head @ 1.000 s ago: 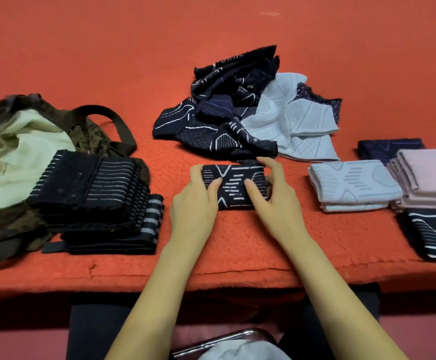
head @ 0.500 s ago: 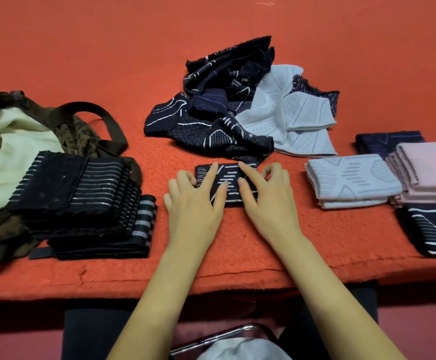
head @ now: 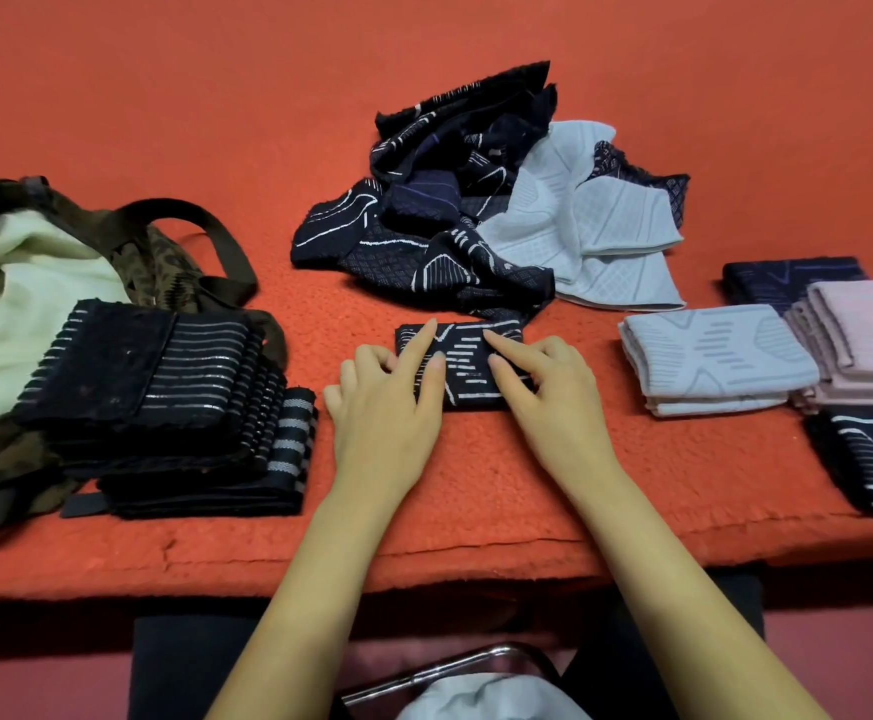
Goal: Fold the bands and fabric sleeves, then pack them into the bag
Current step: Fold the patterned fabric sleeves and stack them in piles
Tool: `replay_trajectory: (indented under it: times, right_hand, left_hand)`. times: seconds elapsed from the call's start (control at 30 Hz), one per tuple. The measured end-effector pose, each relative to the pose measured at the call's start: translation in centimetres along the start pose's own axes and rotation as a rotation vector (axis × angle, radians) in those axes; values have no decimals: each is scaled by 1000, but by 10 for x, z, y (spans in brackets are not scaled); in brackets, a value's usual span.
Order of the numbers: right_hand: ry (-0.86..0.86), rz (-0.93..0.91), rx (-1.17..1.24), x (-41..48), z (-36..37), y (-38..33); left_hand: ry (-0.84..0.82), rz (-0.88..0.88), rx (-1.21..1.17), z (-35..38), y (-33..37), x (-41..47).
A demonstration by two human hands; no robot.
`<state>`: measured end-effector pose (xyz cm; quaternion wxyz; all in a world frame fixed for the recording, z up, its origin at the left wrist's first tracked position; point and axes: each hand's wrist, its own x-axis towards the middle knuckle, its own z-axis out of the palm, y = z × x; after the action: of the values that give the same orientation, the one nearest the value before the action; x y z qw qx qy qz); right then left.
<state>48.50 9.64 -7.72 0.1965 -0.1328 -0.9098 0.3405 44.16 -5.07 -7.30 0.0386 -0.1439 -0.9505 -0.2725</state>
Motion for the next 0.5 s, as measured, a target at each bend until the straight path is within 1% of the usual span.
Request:
replay_trajectory:
  times: [0.07, 0.1, 0.4, 0.5]
  right_hand:
    - [18, -4, 12, 0, 2, 1]
    - [26, -5, 21, 1, 2, 1]
    - [16, 4, -2, 5, 2, -1]
    - [69, -47, 89, 2, -1, -4]
  left_hand:
    - [-4, 2, -149, -4, -3, 0]
    - [3, 2, -183, -4, -3, 0]
    - [45, -39, -151, -3, 0, 2]
    - [63, -4, -271, -7, 0, 1]
